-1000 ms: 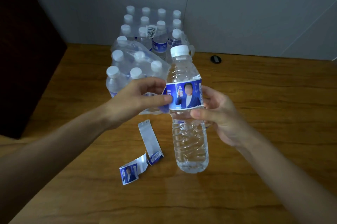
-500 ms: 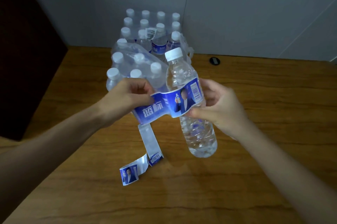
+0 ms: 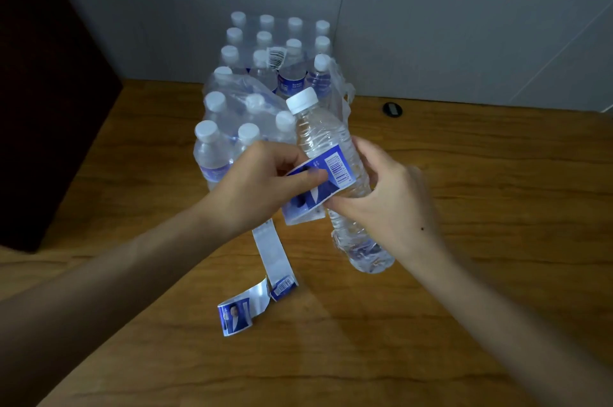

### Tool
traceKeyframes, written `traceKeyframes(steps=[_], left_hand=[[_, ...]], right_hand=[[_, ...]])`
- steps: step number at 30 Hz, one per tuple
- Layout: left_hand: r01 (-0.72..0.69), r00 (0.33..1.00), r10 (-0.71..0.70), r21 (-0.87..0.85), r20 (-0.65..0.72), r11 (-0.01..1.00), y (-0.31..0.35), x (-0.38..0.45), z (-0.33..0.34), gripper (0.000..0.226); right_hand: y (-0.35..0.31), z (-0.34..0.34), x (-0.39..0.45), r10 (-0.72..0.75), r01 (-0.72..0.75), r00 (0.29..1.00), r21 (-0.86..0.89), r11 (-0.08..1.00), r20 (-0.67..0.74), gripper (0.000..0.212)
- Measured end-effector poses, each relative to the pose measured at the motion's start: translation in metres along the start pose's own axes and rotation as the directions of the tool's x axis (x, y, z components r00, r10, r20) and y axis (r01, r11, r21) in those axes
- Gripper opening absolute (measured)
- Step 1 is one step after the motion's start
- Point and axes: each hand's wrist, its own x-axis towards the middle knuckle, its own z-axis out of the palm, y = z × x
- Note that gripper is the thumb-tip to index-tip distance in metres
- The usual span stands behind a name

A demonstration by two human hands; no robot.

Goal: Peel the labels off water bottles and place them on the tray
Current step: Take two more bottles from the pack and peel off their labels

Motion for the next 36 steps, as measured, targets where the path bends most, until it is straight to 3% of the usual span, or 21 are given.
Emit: traceKeyframes(steps=[5,9,13,16,19,22,25,28,31,33,36], left_hand=[[-0.101,0.995,0.101,0.015,0.01,0.995,-0.003,-0.003,0.0,0.014],[-0.153,0.986,0.153,0.006,0.072,0.988,-0.002,-0.008,-0.005,0.014],[-0.105,0.994,0.104,0.02,0.045,0.994,-0.011,-0.011,-0.012,0.008],[-0.05,0.998,0.039,0.324,0.039,0.945,-0.04,-0.009,-0.017,0.025],[0.034,0.995,-0.085,0.626,0.052,0.779,-0.079,-0.007,-0.023,0.033],[0.101,0.98,-0.192,0.716,0.047,0.69,-0.108,-0.01,-0.028,0.033],[0.093,0.977,-0.203,0.743,0.058,0.663,-0.121,-0.014,-0.029,0.043],[0.114,0.985,-0.17,0.62,0.032,0.776,-0.113,-0.013,-0.023,0.055],[0.138,0.99,-0.14,0.206,-0.003,0.969,-0.08,-0.011,-0.013,0.064],[0.127,0.992,-0.128,-0.025,-0.02,0.992,-0.055,-0.009,-0.006,0.074],[0.088,0.995,-0.098,-0.214,-0.036,0.973,-0.027,-0.004,0.007,0.08]], right_hand=[[0.002,0.0,0.002,0.007,-0.007,1.0,0.012,1.0,0.012,0.083],[0.007,-0.001,0.005,0.095,-0.093,0.995,0.112,0.989,-0.012,0.074],[0.018,-0.008,0.009,0.22,-0.206,0.975,0.229,0.951,-0.035,0.073],[0.022,-0.011,0.008,0.242,-0.214,0.969,0.32,0.923,-0.049,0.072],[0.02,-0.009,0.005,0.223,-0.192,0.974,0.359,0.913,-0.045,0.071],[0.017,-0.004,0.003,0.21,-0.19,0.978,0.377,0.907,-0.012,0.074],[0.015,0.002,0.002,0.19,-0.179,0.982,0.377,0.909,0.006,0.077],[0.015,0.008,0.0,0.199,-0.194,0.98,0.369,0.909,0.026,0.081],[0.015,0.013,-0.001,0.194,-0.193,0.981,0.348,0.917,0.033,0.087],[0.015,0.016,-0.002,0.182,-0.181,0.983,0.339,0.923,0.03,0.089],[0.014,0.021,-0.003,0.159,-0.162,0.987,0.352,0.922,0.038,0.089]])
